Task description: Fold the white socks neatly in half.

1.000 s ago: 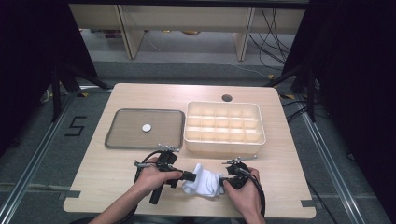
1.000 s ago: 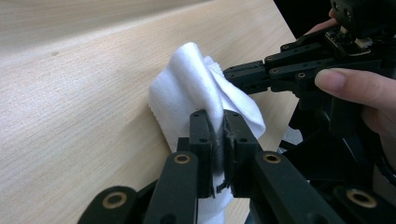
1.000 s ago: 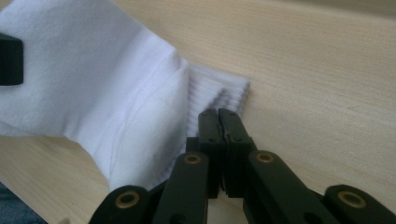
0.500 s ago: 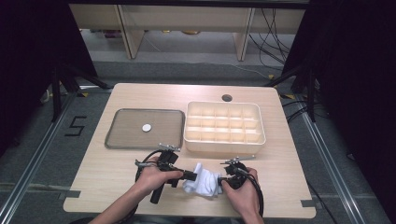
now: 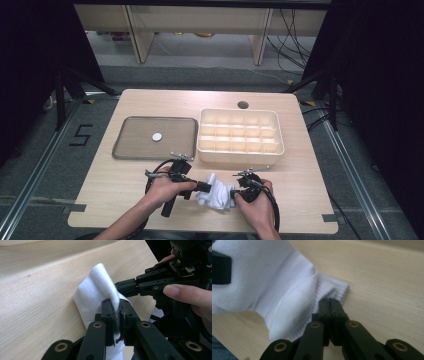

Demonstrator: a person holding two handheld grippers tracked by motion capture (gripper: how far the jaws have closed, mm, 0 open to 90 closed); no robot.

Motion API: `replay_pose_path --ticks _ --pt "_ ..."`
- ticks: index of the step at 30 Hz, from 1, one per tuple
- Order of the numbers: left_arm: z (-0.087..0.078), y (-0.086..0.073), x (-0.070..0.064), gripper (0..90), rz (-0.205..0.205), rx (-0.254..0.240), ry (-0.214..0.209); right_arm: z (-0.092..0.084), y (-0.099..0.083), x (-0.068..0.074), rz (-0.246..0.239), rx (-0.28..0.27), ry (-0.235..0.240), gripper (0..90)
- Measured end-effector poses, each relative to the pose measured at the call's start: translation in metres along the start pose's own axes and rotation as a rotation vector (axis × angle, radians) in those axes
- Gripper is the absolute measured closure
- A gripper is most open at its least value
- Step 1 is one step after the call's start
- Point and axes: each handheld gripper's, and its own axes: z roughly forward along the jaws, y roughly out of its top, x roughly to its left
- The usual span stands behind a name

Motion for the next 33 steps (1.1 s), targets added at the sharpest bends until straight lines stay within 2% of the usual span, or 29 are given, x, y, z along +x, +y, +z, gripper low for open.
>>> replay_pose_path --ticks 1,2,3,6,7,8,9,11,12,14,15,16,17,18,19,20,21,23,25,27,28,32,33 --pt "-0.0013 0.0009 -0.0004 82.7 0.004 0.018 0.009 -0.0003 0.0002 0.0012 0.007 0.006 0.011 89.0" --pt "-0.0015 0.0013 -0.0005 82.7 0.007 0.020 0.009 0.0012 0.0002 0.0003 -0.007 -0.006 0.002 89.0" --pt "-0.0015 0.0019 0.0005 82.7 0.026 0.022 0.008 0.0013 0.0003 0.0006 -0.011 -0.009 0.007 89.0" --pt "-0.0002 0.0018 0.0001 82.7 0.021 0.005 0.000 0.0018 0.0007 0.0012 -0.002 0.005 0.007 89.0" --pt "-0.0005 0.0020 -0.0001 82.7 0.022 0.006 0.000 0.0017 0.0006 0.0012 -0.006 0.008 0.008 89.0" --pt "-0.0007 0.0023 -0.0002 82.7 0.023 0.009 0.001 0.0027 0.0005 0.0001 -0.031 0.006 0.004 89.0" --pt "-0.0007 0.0023 -0.0002 82.7 0.023 0.009 0.001 0.0023 0.0012 0.0023 0.000 0.006 0.018 89.0" --pt "-0.0008 0.0024 -0.0004 82.6 0.023 0.010 0.003 0.0027 0.0014 0.0027 -0.005 0.000 0.021 89.0" --pt "-0.0020 0.0030 -0.0013 82.6 0.022 0.025 0.013 0.0035 0.0010 0.0027 -0.018 0.004 0.002 89.0" --pt "-0.0021 0.0032 -0.0014 82.7 0.025 0.026 0.014 0.0038 0.0016 0.0036 -0.016 0.001 0.006 89.0" --pt "-0.0021 0.0031 -0.0018 82.7 0.009 0.026 0.001 0.0038 0.0017 0.0036 -0.019 0.001 0.011 89.0" --pt "-0.0021 0.0033 -0.0020 82.7 0.010 0.028 0.003 0.0042 0.0020 0.0033 -0.026 0.008 0.016 89.0" --pt "-0.0024 0.0040 -0.0019 82.7 0.028 0.030 0.017 0.0046 0.0020 0.0038 -0.026 0.006 0.012 89.0" --pt "-0.0025 0.0042 -0.0021 82.7 0.028 0.031 0.017 0.0042 0.0027 0.0058 -0.002 0.009 0.020 89.0" --pt "-0.0025 0.0042 -0.0021 82.7 0.028 0.031 0.017 0.0048 0.0022 0.0053 -0.020 0.006 0.013 89.0" --pt "-0.0012 0.0041 -0.0030 82.7 0.021 0.008 0.011 0.0046 0.0022 0.0058 -0.021 0.004 0.014 89.0" --pt "-0.0028 0.0050 -0.0032 82.7 0.029 0.028 0.020 0.0051 0.0024 0.0055 -0.032 0.002 0.019 89.0" --pt "-0.0026 0.0050 -0.0031 82.7 0.034 0.024 0.020 0.0052 0.0030 0.0066 -0.014 0.002 0.033 89.0" --pt "-0.0023 0.0050 -0.0036 82.7 0.037 0.018 0.017 0.0051 0.0031 0.0085 -0.010 0.000 0.020 89.0" --pt "-0.0034 0.0058 -0.0048 82.7 0.055 0.035 0.032 0.0061 0.0029 0.0083 -0.023 0.005 0.020 88.9" --pt "-0.0016 0.0049 -0.0041 82.7 0.064 0.008 0.022 0.0067 0.0031 0.0080 -0.030 0.006 0.026 88.9" --pt "-0.0020 0.0058 -0.0054 82.7 0.059 0.012 0.025 0.0072 0.0033 0.0085 -0.028 0.005 0.024 88.9" --pt "-0.0020 0.0059 -0.0056 82.7 0.059 0.013 0.025 0.0066 0.0038 0.0097 -0.009 0.009 0.034 88.9"
